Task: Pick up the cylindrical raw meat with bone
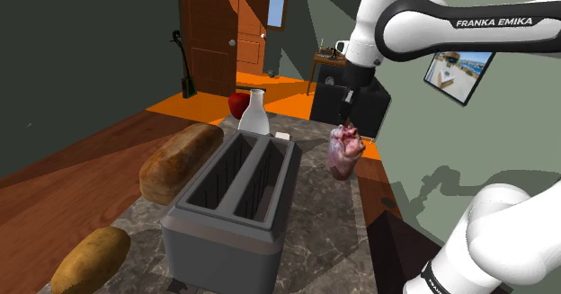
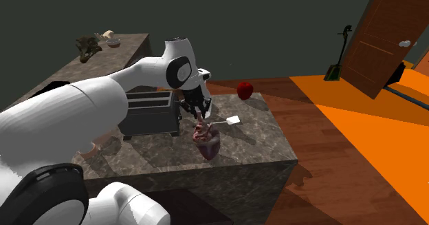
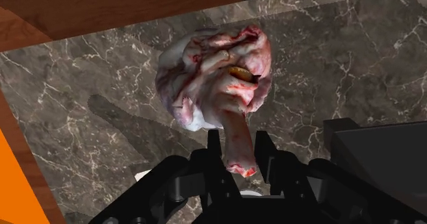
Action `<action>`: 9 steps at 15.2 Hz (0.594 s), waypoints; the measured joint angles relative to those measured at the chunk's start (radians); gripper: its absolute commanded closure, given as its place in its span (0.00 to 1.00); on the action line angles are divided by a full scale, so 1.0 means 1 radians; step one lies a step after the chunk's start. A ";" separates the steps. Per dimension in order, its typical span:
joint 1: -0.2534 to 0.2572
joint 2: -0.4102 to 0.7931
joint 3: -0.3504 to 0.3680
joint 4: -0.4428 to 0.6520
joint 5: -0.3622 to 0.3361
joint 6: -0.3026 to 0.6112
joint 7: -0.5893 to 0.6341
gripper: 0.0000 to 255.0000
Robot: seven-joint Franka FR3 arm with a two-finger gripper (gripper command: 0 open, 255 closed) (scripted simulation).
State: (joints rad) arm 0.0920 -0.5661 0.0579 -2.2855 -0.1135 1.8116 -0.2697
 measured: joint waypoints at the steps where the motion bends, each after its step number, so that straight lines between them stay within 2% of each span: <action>1: 0.000 0.002 0.000 0.012 0.000 -0.011 -0.001 1.00; 9: 0.000 0.014 0.003 0.127 0.003 -0.113 -0.010 1.00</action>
State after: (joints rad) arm 0.0915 -0.5518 0.0610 -2.1584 -0.1103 1.6986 -0.2799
